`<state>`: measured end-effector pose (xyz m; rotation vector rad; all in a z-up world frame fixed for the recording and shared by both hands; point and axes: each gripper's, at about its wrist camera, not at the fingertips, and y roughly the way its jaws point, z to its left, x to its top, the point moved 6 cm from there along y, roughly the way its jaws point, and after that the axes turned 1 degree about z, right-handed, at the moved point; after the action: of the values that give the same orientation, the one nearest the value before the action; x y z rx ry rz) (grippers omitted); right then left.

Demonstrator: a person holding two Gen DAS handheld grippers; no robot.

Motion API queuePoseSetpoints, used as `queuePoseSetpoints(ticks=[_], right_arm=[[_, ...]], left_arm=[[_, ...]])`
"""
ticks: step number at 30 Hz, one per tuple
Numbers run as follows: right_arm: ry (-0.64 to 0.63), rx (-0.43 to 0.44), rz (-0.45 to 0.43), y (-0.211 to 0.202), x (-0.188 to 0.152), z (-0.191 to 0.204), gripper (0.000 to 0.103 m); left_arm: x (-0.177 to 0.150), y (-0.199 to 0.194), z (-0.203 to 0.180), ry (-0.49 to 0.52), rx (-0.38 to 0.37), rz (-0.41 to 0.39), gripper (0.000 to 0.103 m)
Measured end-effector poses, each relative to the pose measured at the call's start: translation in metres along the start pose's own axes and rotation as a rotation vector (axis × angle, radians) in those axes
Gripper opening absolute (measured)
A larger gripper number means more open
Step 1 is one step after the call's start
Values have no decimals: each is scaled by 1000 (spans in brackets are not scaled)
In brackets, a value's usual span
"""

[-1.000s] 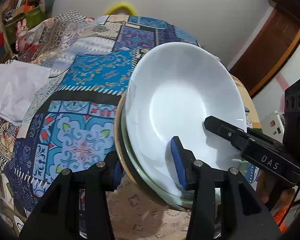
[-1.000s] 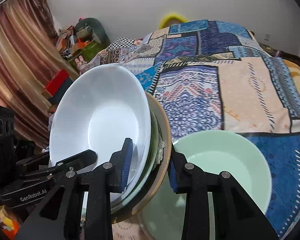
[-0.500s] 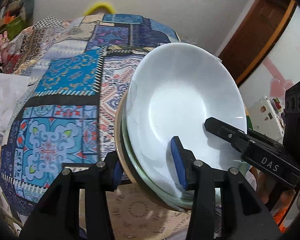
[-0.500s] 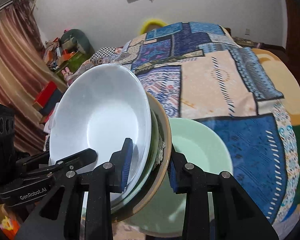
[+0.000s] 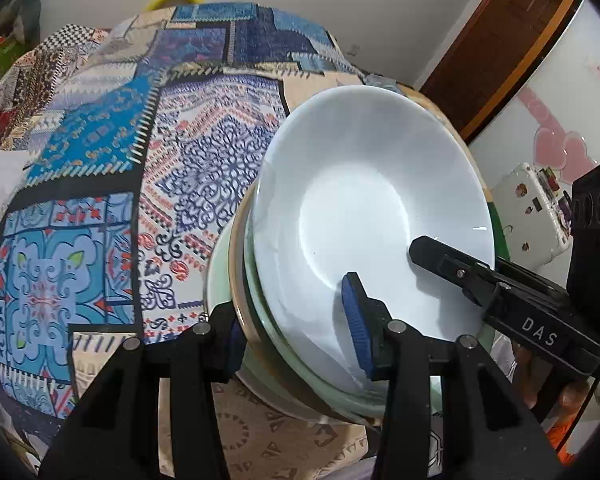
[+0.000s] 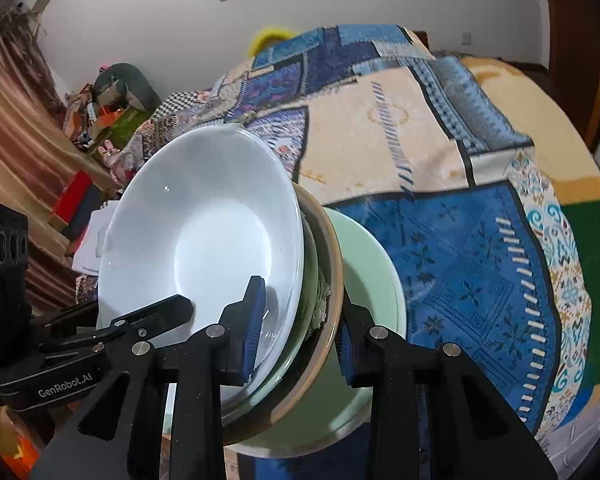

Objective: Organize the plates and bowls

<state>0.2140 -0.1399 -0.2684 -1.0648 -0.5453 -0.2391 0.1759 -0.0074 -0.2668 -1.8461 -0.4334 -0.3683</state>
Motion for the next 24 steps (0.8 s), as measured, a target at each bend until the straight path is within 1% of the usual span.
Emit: queuePoseSetpoints(ticks=[3,6,12,17,19,21,24], right_arm=[[10,3,12,6,-8,-4,29],[2,3,2,5,-10,-4,29],[10,23,-1,3,-12,-2,31],[13,8,-4,-1,-8,-2,32],[8,3,-18,-9,-7,-1,36],[-4,-3,-49,-20,-3,1,47],[-25,-16,-110,-42,3,6,55]], left_arm=[[-5,12,1,-5,-1,32,44],[-7,12,0,19,5,17,44],[-7,13,1,15,-2,22,44],[-7,8,0,9,15,19,44],[-7,1,0,14,31,-2,48],[-6,-11,0,18,44,-30,52],[-1,-33,-3,29,56,-85,57]])
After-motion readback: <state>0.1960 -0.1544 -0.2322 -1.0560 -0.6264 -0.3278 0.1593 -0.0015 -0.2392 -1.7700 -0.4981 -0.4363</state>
